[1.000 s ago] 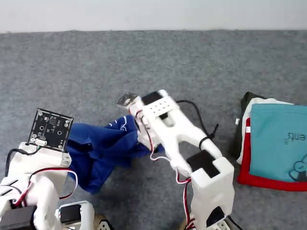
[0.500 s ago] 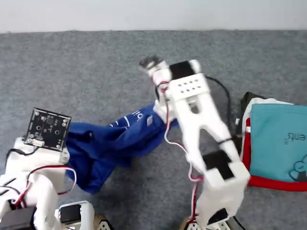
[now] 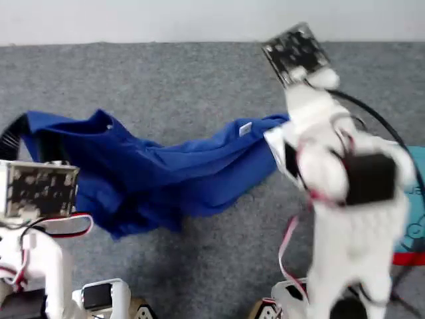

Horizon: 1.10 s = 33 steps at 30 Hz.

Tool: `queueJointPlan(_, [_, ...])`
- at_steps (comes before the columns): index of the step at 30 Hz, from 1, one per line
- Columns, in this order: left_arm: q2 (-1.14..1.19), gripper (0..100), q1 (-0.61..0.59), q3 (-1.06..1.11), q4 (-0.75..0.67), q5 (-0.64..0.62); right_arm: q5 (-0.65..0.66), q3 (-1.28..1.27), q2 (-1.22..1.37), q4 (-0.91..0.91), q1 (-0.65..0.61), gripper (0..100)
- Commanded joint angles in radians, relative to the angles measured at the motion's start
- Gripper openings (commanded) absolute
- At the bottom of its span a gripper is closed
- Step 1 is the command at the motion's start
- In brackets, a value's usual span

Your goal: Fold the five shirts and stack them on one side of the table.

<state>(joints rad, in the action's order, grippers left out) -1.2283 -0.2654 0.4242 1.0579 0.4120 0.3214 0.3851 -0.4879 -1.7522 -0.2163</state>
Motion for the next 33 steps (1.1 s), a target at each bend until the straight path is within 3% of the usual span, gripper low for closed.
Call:
queueJointPlan(1, [-0.008,1,0.003,-0.108,-0.06,0.0,0.003,0.043,-0.153,-0.004,0.013,0.9])
queueJointPlan(10, [-0.006,1,0.003,-0.418,-0.064,-0.002,0.003,0.043,-0.363,0.064,0.015,0.9])
queueJointPlan(21, [0.002,1,0.003,-0.581,-0.066,-0.002,0.005,0.043,-0.407,0.093,0.024,0.9])
queueJointPlan(27, [0.003,1,-0.005,-0.585,-0.235,-0.002,0.0,0.049,-0.418,0.094,0.219,0.9])
queueJointPlan(33, [-0.005,1,-0.005,-0.526,-0.221,-0.002,-0.044,0.041,-0.429,0.07,0.278,0.9])
